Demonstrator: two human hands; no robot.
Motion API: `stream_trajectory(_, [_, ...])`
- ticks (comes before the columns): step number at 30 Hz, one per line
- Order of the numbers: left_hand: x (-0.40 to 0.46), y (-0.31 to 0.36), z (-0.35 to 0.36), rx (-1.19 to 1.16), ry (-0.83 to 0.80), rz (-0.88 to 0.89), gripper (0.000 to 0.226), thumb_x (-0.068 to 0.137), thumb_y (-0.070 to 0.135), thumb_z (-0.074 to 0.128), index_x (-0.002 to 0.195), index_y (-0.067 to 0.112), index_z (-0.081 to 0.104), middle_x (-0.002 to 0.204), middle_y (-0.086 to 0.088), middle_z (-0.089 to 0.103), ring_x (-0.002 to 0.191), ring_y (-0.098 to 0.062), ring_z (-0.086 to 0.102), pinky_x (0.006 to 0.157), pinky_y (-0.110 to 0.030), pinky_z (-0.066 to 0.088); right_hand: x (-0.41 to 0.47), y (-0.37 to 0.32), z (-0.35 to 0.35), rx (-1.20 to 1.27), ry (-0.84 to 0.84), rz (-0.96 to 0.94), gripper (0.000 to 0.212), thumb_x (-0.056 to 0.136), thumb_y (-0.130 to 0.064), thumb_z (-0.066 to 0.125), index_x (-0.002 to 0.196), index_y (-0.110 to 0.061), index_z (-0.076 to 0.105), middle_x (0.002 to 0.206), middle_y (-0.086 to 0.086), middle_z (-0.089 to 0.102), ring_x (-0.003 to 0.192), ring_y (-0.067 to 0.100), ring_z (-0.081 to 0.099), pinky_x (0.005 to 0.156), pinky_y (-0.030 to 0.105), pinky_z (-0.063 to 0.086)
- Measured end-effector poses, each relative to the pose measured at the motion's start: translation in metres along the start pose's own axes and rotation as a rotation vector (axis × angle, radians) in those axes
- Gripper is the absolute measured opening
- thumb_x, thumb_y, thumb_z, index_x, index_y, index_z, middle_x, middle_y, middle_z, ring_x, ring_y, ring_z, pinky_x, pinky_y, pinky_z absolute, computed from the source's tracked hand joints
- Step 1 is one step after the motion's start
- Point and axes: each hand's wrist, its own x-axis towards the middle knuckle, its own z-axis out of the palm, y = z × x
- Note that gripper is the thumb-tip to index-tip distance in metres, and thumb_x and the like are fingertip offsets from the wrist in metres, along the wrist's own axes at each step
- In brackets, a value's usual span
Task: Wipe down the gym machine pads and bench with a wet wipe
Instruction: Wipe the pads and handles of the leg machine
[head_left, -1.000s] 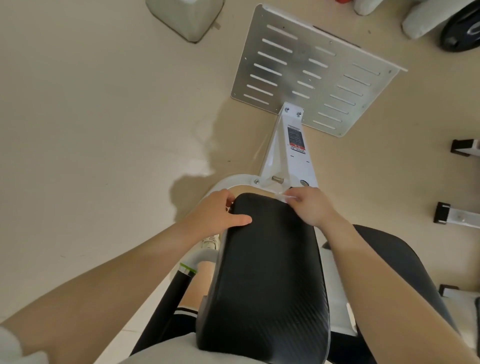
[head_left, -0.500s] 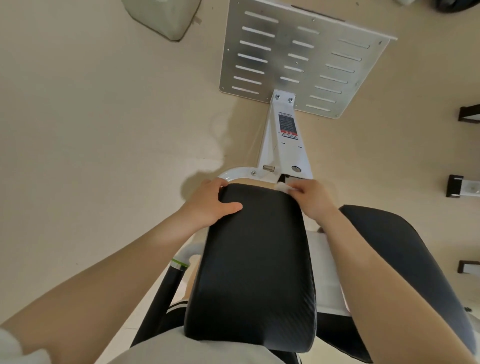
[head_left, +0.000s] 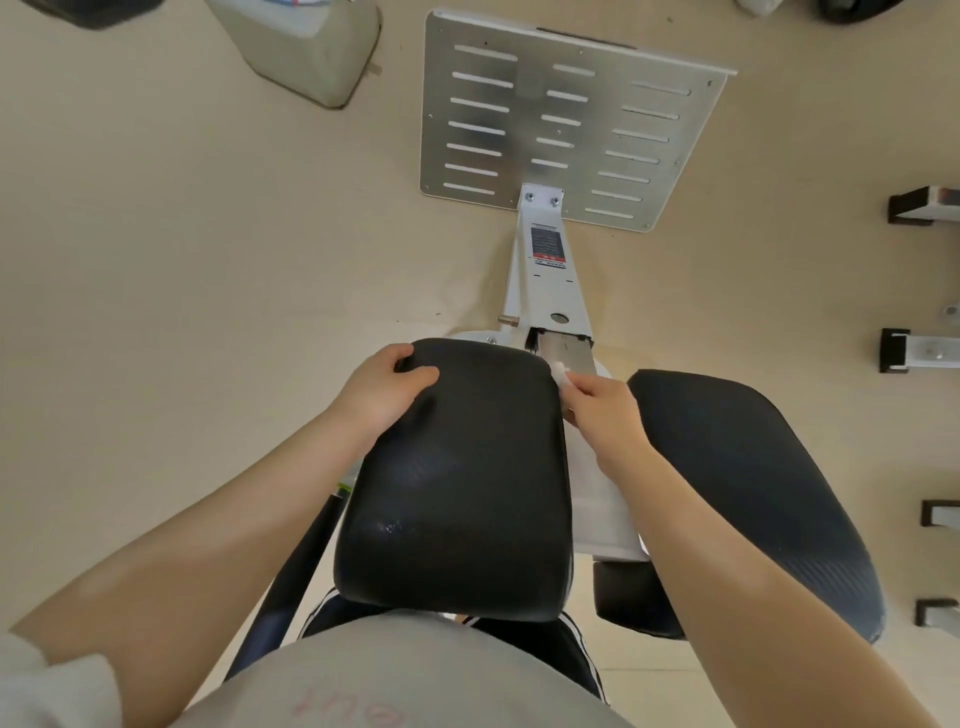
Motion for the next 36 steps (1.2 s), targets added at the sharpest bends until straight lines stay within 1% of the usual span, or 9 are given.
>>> stream_trajectory(6, [-0.030, -0.008, 0.001, -0.145, 0.047, 0.010, 0.047, 0.089, 0.024, 0.055, 0.134, 0.015, 0.045, 0.132, 0.002, 0.052, 0.114, -0.016, 0.052, 0.098, -0.027, 0.041, -0.029, 0.017, -0.008, 0.052, 0.010, -0.010, 0.030, 0.093, -0.025, 0.052, 0.069, -0.009, 0.062, 0.066, 0.004, 0.055, 0.072, 0.020, 0.057, 0.084, 0.038, 0.054])
stream_trajectory(11, [-0.073, -0.013, 0.001, -0.182, 0.067, 0.041, 0.013, 0.093, 0.013, 0.048, 0.094, 0.025, 0.051, 0.077, 0.018, 0.050, 0.067, 0.002, 0.047, 0.045, 0.002, 0.036, -0.078, 0.045, -0.018, 0.099, -0.034, -0.057, 0.021, 0.094, -0.016, 0.051, 0.083, -0.008, 0.067, 0.080, 0.009, 0.065, 0.079, 0.009, 0.064, 0.083, 0.031, 0.052])
stream_trajectory(13, [-0.086, -0.018, 0.001, -0.137, 0.105, 0.068, 0.014, 0.092, 0.014, 0.050, 0.083, 0.024, 0.054, 0.076, 0.015, 0.050, 0.071, -0.007, 0.051, 0.053, -0.003, 0.040, -0.080, 0.043, -0.018, 0.142, -0.037, -0.058, 0.025, 0.094, -0.015, 0.050, 0.075, -0.022, 0.065, 0.076, 0.002, 0.064, 0.077, 0.007, 0.063, 0.081, 0.028, 0.051])
stream_trajectory(18, [-0.106, -0.043, 0.001, 0.160, 0.177, 0.144, 0.068, 0.077, 0.042, 0.062, 0.134, 0.011, 0.044, 0.132, -0.005, 0.050, 0.119, -0.022, 0.049, 0.104, -0.032, 0.036, -0.059, 0.035, -0.006, 0.312, -0.029, 0.032, 0.020, 0.095, -0.015, 0.049, 0.105, -0.009, 0.066, 0.095, 0.004, 0.064, 0.092, 0.017, 0.061, 0.091, 0.030, 0.051])
stream_trajectory(23, [-0.124, -0.067, 0.005, 0.056, 0.241, 0.180, 0.048, 0.072, 0.051, 0.052, 0.107, 0.020, 0.062, 0.108, -0.002, 0.065, 0.101, -0.022, 0.060, 0.095, -0.041, 0.046, -0.090, 0.050, -0.011, 0.271, -0.019, -0.103, 0.023, 0.095, -0.015, 0.049, 0.112, -0.011, 0.064, 0.096, -0.003, 0.067, 0.089, 0.006, 0.063, 0.085, 0.021, 0.051])
stream_trajectory(26, [-0.138, -0.066, 0.007, -0.124, 0.212, 0.150, 0.009, 0.086, 0.035, 0.054, 0.082, 0.033, 0.062, 0.089, 0.012, 0.064, 0.090, -0.011, 0.059, 0.085, -0.022, 0.046, -0.128, 0.076, -0.013, 0.217, -0.004, -0.170, 0.023, 0.094, -0.016, 0.050, 0.110, -0.010, 0.066, 0.098, 0.004, 0.069, 0.095, 0.011, 0.065, 0.083, 0.021, 0.052])
stream_trajectory(28, [-0.144, -0.067, 0.007, -0.226, 0.201, 0.166, 0.026, 0.092, 0.025, 0.051, 0.068, 0.035, 0.054, 0.076, 0.020, 0.056, 0.075, 0.001, 0.053, 0.069, -0.007, 0.040, -0.145, 0.086, -0.011, 0.182, 0.023, -0.208, 0.022, 0.095, -0.016, 0.050, 0.108, -0.009, 0.066, 0.096, 0.006, 0.069, 0.099, 0.020, 0.064, 0.093, 0.033, 0.050])
stream_trajectory(33, [-0.145, -0.074, 0.008, -0.219, 0.159, 0.204, 0.022, 0.092, 0.026, 0.048, 0.074, 0.036, 0.055, 0.085, 0.019, 0.060, 0.089, -0.009, 0.055, 0.079, -0.017, 0.039, -0.131, 0.072, -0.003, 0.177, 0.076, -0.225, 0.031, 0.096, -0.025, 0.046, 0.123, -0.017, 0.059, 0.117, -0.002, 0.063, 0.105, 0.015, 0.055, 0.097, 0.030, 0.044])
stream_trajectory(36, [-0.142, -0.080, 0.005, -0.227, 0.138, 0.209, 0.018, 0.093, 0.031, 0.048, 0.104, 0.040, 0.059, 0.112, 0.015, 0.060, 0.108, -0.010, 0.053, 0.094, -0.025, 0.039, -0.112, 0.058, 0.006, 0.213, 0.121, -0.220, 0.022, 0.095, -0.029, 0.048, 0.106, -0.021, 0.064, 0.089, -0.011, 0.062, 0.086, 0.013, 0.054, 0.085, 0.029, 0.045])
